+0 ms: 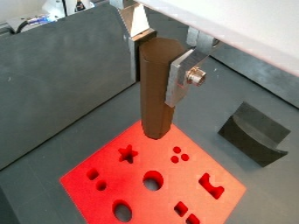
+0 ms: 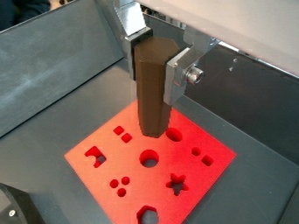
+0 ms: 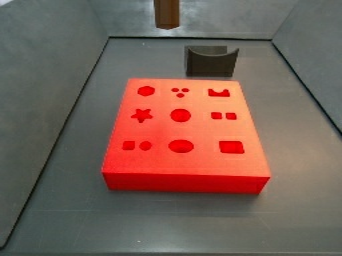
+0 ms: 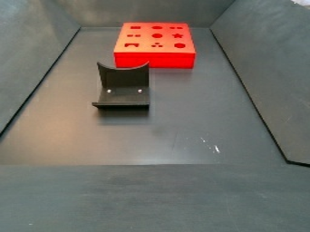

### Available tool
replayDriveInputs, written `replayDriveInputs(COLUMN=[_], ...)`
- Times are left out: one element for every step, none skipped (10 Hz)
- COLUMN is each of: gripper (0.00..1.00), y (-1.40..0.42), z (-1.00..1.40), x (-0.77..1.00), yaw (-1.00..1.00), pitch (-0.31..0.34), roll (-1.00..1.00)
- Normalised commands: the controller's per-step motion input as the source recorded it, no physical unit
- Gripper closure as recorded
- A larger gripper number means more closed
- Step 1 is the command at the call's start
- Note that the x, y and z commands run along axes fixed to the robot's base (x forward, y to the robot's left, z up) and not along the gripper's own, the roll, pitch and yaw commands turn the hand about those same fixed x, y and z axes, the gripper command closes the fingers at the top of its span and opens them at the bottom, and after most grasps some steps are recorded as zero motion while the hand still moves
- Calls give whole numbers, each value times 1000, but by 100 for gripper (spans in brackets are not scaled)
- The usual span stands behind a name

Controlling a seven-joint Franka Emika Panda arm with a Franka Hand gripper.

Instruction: Insert the hexagon object.

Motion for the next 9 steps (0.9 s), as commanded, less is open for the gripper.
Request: replayDriveInputs(gripper=[100,100,100,100,100,100,100,100,100], y=[0,0,0,100,200,277,363,506,500], z=[0,0,0,-46,-114,-211,-143,-166,-340], x=[0,29,23,74,174,203,286,189,200], yaw=[0,0,0,-83,-31,-66,-123,-23,34], pitch=[0,20,6,6,0,0,19,14,0], roll=[6,0,0,-80,-173,-174,-99,-174,-427])
